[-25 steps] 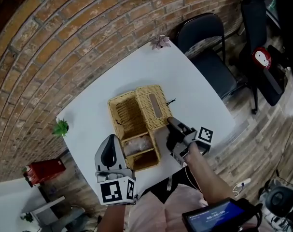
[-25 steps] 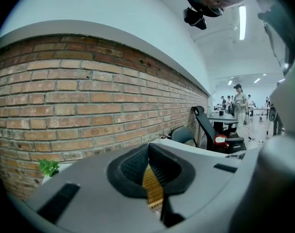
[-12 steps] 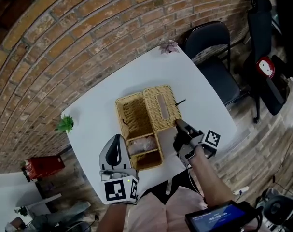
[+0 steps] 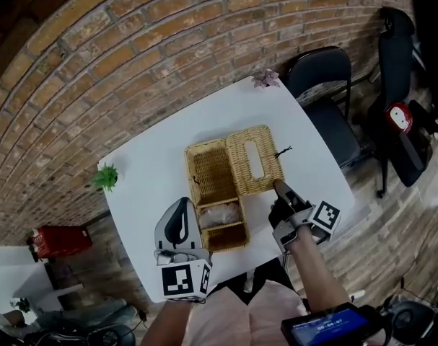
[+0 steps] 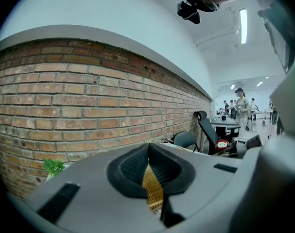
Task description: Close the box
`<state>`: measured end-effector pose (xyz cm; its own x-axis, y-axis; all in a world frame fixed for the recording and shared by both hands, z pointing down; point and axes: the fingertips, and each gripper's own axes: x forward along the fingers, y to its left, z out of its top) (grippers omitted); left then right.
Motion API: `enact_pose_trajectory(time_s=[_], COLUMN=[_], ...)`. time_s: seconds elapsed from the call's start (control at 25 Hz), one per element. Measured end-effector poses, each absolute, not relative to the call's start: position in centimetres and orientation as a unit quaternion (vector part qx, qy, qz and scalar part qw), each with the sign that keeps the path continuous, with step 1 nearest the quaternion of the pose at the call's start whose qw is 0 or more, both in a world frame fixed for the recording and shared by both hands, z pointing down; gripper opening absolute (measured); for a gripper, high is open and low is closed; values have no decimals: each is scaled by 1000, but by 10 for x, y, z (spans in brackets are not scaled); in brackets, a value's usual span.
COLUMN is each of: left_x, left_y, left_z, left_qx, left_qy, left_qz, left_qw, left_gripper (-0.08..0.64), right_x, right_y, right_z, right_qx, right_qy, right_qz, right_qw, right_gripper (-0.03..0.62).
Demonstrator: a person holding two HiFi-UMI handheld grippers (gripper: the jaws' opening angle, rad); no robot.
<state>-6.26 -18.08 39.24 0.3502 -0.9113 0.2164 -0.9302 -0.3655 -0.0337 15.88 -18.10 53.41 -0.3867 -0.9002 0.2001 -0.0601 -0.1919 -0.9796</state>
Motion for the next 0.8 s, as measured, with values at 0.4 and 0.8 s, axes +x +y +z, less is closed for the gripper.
enact_pose_trajectory(time_s=[0.4, 0.8], left_x=[-70, -81], left_y=[-177, -175], left_z=[386, 380], left_qx=[821, 820], left_qy=[-563, -567], left_qz=[82, 62], left_qw=[46, 47], left_gripper=[11, 11], right_x=[147, 129], right_y=[-182, -181], right_z=[492, 465], right_qx=[-477, -489], right_qy=[616, 658], right_qz=[-562, -517], right_qw=[278, 245], right_gripper=[56, 73])
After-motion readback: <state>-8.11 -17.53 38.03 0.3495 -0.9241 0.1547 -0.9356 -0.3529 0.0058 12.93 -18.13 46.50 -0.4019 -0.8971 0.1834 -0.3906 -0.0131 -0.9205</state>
